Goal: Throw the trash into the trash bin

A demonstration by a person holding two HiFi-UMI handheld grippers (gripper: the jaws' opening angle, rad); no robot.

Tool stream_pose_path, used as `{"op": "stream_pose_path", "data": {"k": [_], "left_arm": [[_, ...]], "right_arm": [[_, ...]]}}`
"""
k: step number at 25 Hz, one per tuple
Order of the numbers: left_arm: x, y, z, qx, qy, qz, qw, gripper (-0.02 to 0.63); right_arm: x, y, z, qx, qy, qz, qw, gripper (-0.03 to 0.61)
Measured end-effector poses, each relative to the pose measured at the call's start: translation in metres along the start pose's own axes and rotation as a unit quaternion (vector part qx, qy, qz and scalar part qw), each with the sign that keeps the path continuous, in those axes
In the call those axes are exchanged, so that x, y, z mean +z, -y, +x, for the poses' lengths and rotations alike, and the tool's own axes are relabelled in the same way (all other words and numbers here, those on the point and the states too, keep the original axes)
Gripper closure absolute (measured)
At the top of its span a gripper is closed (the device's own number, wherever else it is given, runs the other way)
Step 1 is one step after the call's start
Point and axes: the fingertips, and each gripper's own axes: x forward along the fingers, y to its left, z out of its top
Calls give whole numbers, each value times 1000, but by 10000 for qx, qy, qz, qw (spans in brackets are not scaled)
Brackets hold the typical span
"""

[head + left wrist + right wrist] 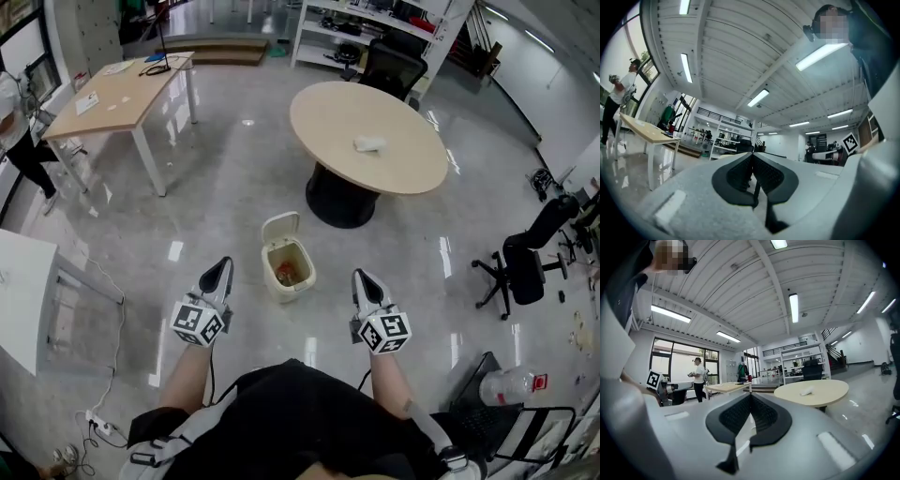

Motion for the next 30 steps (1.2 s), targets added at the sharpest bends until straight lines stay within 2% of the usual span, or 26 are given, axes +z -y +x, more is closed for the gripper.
{"op": "stream_pose_path", "data": {"k": [4, 7, 14, 18, 23, 30], "left_arm": [[-22, 15, 5, 209, -199, -78, 9996, 612], [-31, 39, 9, 204, -224, -101, 9995, 612], [-28, 84, 23, -7, -117, -194, 9997, 612], [-10, 102, 32, -75, -22, -133, 9999, 612], [-14, 113, 23, -209, -114, -14, 9997, 612], [0, 103, 6, -19, -58, 52, 10000, 612]], "right_arm": [[-10, 44, -34, -272, -115, 53, 9996, 574], [-11, 67, -55, -404, -57, 176, 9990, 574], [8, 90, -69, -267, 245, 193, 9992, 574], [12, 92, -62, -108, 296, 249, 9992, 574], [6, 85, -56, 54, 216, 193, 9996, 574], [6, 76, -52, 137, 254, 246, 9993, 574]]}}
